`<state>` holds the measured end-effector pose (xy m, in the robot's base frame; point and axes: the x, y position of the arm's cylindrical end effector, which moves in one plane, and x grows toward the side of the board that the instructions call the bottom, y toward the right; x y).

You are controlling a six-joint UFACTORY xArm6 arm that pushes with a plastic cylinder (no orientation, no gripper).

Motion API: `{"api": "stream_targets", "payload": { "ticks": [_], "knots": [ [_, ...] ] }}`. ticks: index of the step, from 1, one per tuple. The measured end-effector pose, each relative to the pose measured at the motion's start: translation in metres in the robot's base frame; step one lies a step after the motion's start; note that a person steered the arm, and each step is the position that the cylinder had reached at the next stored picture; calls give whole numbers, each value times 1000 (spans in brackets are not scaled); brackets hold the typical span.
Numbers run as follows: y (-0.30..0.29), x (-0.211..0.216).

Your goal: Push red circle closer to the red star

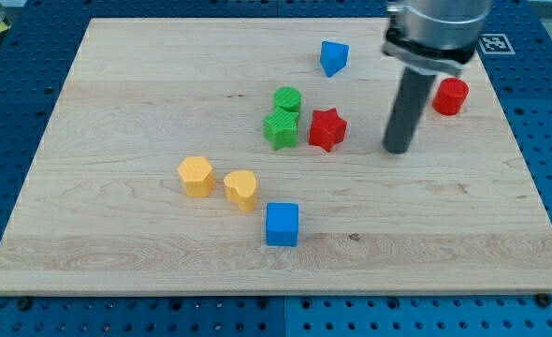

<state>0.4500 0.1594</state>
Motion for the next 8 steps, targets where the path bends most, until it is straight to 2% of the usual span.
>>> {"api": "stream_targets", "payload": {
  "ticks": [2,3,5,7,8],
  "knots": [
    [20,0],
    [64,0],
    [69,0],
    [125,0],
    [128,-8]
  ]
}}
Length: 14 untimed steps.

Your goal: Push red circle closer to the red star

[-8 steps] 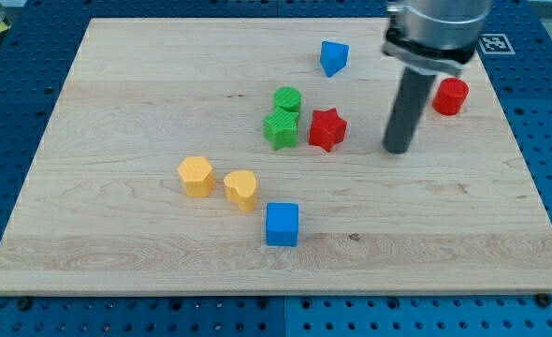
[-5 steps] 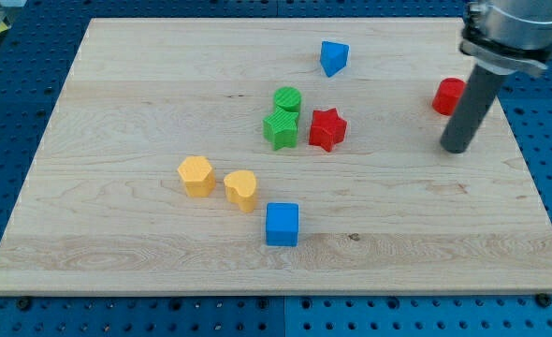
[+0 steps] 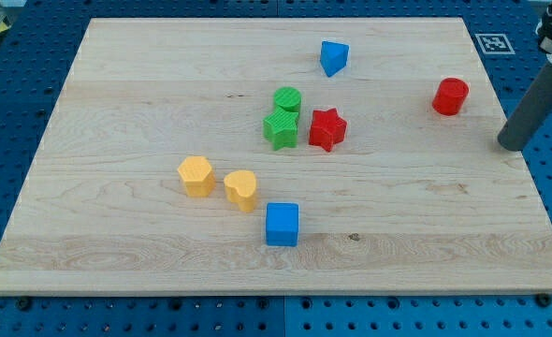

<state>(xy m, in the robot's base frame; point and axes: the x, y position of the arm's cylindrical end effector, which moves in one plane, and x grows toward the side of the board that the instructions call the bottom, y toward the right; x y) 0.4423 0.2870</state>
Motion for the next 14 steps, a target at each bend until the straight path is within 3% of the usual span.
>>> {"api": "stream_targets", "payload": {
  "ticks": [2,3,4,7,14],
  "knots": [
    [5,-67],
    [-25,-91],
    [-56,-91],
    [-63,-53],
    [-104,-45]
  ]
}}
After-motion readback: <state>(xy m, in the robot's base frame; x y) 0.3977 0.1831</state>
